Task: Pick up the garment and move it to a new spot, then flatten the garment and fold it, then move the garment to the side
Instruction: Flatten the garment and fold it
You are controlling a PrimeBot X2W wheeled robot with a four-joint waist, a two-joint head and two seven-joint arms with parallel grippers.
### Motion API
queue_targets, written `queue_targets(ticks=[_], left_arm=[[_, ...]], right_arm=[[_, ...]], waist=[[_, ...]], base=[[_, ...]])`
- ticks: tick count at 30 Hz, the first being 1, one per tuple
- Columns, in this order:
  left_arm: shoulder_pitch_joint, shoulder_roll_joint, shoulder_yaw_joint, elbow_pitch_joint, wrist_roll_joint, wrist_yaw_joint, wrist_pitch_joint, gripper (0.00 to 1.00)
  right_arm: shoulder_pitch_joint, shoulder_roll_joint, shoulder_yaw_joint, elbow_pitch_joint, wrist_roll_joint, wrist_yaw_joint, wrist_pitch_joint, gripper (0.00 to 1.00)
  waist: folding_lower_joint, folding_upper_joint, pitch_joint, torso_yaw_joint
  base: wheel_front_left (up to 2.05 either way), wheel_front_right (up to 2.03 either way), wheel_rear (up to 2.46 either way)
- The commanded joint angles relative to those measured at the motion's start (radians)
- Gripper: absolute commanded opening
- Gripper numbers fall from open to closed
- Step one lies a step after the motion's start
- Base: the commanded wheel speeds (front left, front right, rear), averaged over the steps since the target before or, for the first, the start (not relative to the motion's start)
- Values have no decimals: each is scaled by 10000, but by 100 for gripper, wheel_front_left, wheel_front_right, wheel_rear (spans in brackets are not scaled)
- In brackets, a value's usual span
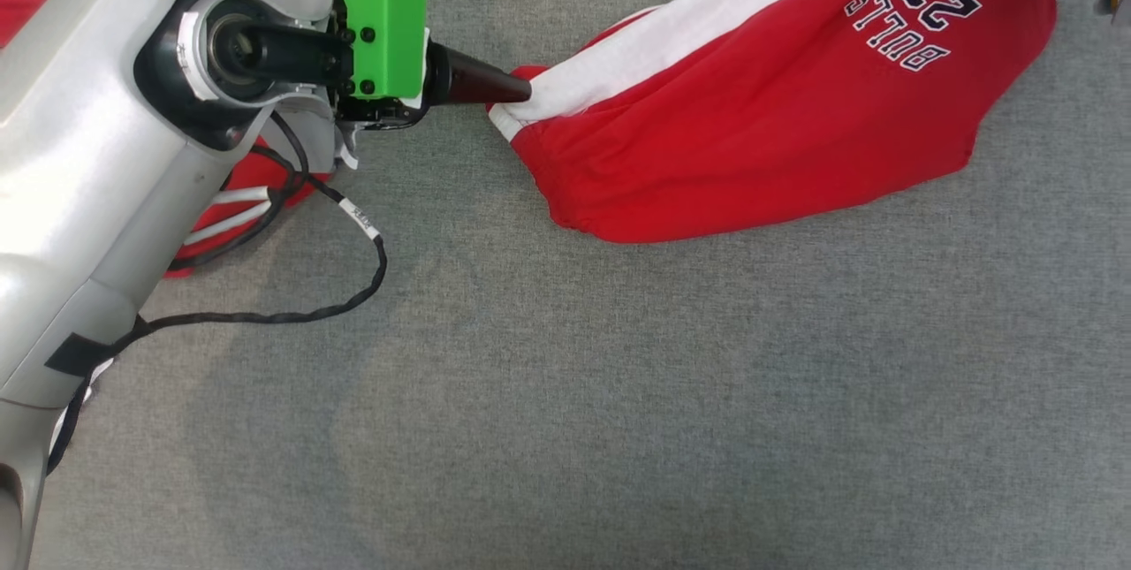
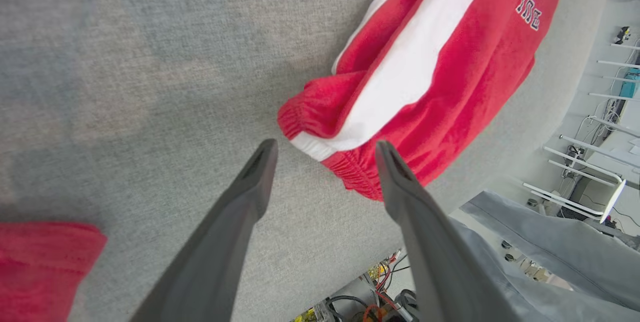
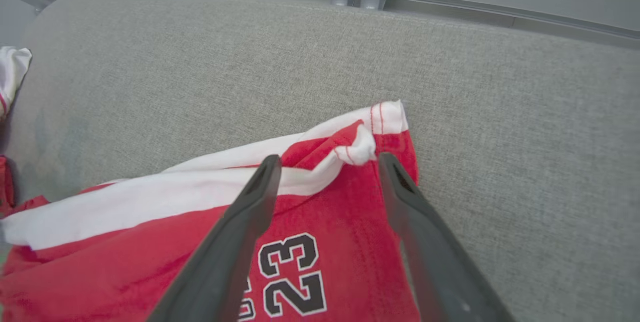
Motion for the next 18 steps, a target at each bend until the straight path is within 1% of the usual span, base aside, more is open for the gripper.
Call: queue_targets(ticks=[1,3,5,7,9,10,12,15,17,18], left_arm=[[150,105,-2,-17,-21,-104,-27,100],[266,199,22,-47,49,-264,-170,100],[282,357,101,-99,430,-549,-716,100],[527,446,127,-140,732,-1005,-1387,100],[832,537,268,-270,951,-1469,-2140,100],[862,746,339,-360,1450,-1706,-2853,100],[1273,874,510,-421,2039,-1950,-4247,100],[2035,1062,824,-442,2744,-1954,-6261,100],[2660,1146,1184,-567,3083,-1877,-7705,100],[2910,1259,1251,-624,3317,-1785,-8256,100]], right_arm=[[192,-38,63,38,87,5,-311,100],[350,-45,155,32,92,5,-935,100],[523,-90,236,-63,66,5,-1717,100],[889,-69,334,-195,141,5,-2624,100],[1254,-96,320,-343,134,5,-3784,100],[1456,-151,341,-418,-12,5,-4506,100],[1992,-103,417,-499,-100,5,-5658,100],[2738,-49,357,-485,-201,5,-7156,100],[3309,10,201,-424,-208,5,-8127,100],[3544,13,185,-409,-319,5,-8467,100]], waist=[[-1,0,-452,-78],[-1,0,-772,-118],[-1,0,-1093,-154],[-1,0,-1470,-205],[-1,0,-1860,-270],[-1,0,-2041,-308],[-1,0,-2366,-373],[-1,0,-2774,-458],[-1,0,-3014,-497],[-1,0,-3091,-510]], base=[[0,0,0],[0,0,0],[0,0,0],[0,0,0],[0,0,0],[0,0,0],[0,0,0],[0,0,0],[0,0,0],[0,0,0]])
